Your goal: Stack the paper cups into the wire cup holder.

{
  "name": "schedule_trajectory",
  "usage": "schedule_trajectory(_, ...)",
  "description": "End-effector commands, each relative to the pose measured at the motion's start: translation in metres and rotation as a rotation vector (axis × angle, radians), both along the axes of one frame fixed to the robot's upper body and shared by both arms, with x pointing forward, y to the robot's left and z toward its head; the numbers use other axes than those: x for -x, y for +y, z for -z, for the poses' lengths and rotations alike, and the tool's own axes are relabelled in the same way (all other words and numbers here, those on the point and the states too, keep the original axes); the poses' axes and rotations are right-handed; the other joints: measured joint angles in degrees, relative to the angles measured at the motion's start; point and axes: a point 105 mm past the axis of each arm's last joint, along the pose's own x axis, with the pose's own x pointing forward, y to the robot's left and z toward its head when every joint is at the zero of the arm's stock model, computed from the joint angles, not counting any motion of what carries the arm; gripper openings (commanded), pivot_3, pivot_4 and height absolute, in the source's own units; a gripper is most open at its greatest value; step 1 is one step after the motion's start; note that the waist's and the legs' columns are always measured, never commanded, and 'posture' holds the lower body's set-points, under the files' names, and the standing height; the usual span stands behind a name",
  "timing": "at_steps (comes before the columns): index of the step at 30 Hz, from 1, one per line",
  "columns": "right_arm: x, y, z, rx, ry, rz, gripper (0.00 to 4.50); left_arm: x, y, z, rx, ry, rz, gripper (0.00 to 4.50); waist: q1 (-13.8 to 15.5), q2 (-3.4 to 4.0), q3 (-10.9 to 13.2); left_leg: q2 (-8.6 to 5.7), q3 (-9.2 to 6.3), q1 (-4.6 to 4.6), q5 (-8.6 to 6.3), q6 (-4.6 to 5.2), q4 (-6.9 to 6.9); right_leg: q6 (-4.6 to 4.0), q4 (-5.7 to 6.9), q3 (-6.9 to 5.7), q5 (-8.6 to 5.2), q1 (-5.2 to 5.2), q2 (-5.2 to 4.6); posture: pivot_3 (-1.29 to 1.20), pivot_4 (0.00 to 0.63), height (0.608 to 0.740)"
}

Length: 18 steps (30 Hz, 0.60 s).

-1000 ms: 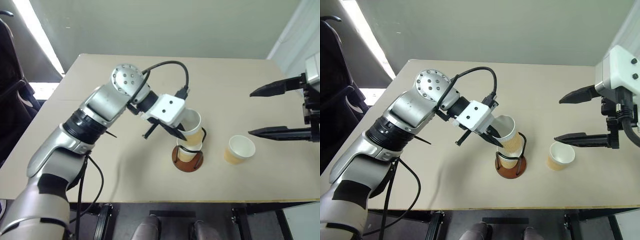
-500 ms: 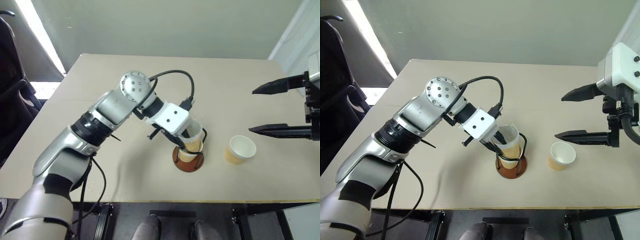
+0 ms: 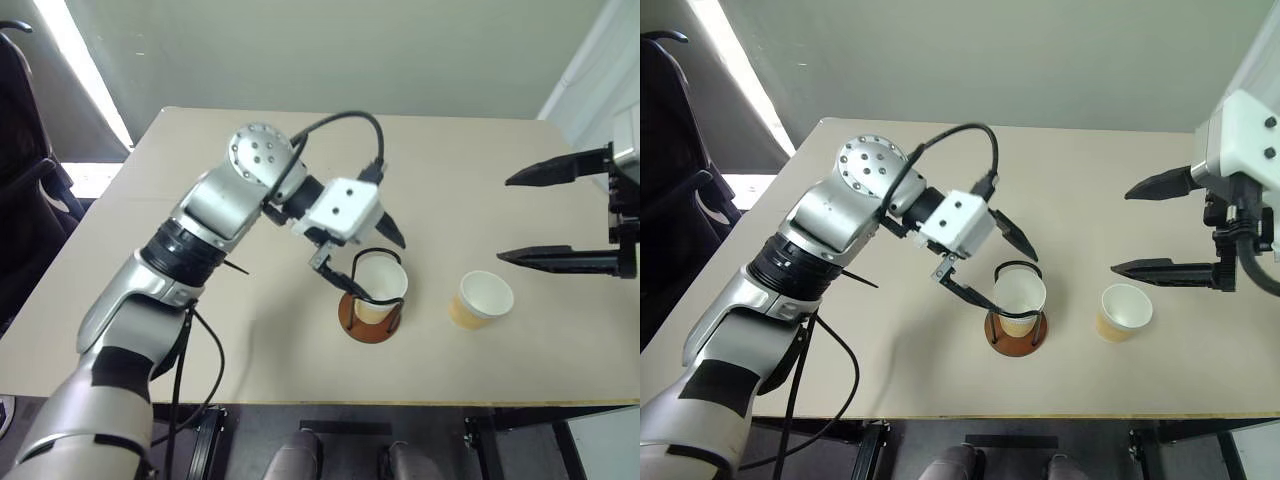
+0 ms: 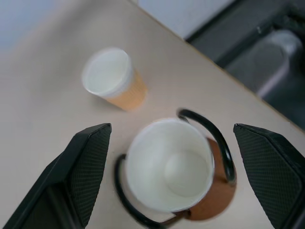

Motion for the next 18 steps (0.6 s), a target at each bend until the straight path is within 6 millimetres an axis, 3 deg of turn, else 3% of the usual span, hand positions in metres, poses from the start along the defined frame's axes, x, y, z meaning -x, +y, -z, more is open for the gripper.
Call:
schedule_trajectory(1,-0.003,-0.008,-0.007,-0.005,-0.060,0.034,4.50,-0.008,0.007,-0.022,0.069,-0.030,-0.061,4.46,0.00,0.01,-0.01,0.00,0.01,0.00,0.00,0.00,0.02,0.00,0.00,0.00,0.00,0.00,0.00,0.00,0.150,0.740)
schedule_trajectory(5,-0.005,-0.013,0.002,0.030,-0.039,0.046,4.50,-0.009,0.012,-0.028,0.097,-0.026,-0.090,4.46,0.06,0.00,0.00,0.00,0.00,-0.01,0.00,0.01,0.07,0.01,0.00,-0.01,0.00,0.00,0.00,0.00,0.150,0.740)
schedule_trajectory(9,-0.005,-0.022,0.033,0.123,0.029,0.055,4.50,-0.010,0.023,-0.034,0.142,0.017,-0.141,4.46,0.15,-0.01,0.00,0.00,0.00,-0.04,-0.04,0.07,0.17,0.03,-0.01,-0.01,0.01,0.02,0.00,0.00,0.150,0.740)
schedule_trajectory(14,-0.002,-0.025,0.056,0.151,0.075,0.044,4.50,-0.002,0.044,-0.046,0.207,0.096,-0.181,4.46,0.05,0.00,0.00,0.00,0.06,-0.03,-0.05,0.08,0.20,0.04,0.01,0.03,0.01,0.01,0.01,0.00,0.150,0.740)
schedule_trajectory(18,-0.008,-0.024,0.072,0.169,0.070,0.032,4.50,-0.002,0.062,-0.045,0.210,0.077,-0.232,4.46,0.00,0.00,0.00,0.01,0.06,-0.01,-0.05,0.09,0.29,0.07,0.02,0.04,0.02,0.04,0.03,0.00,0.150,0.740)
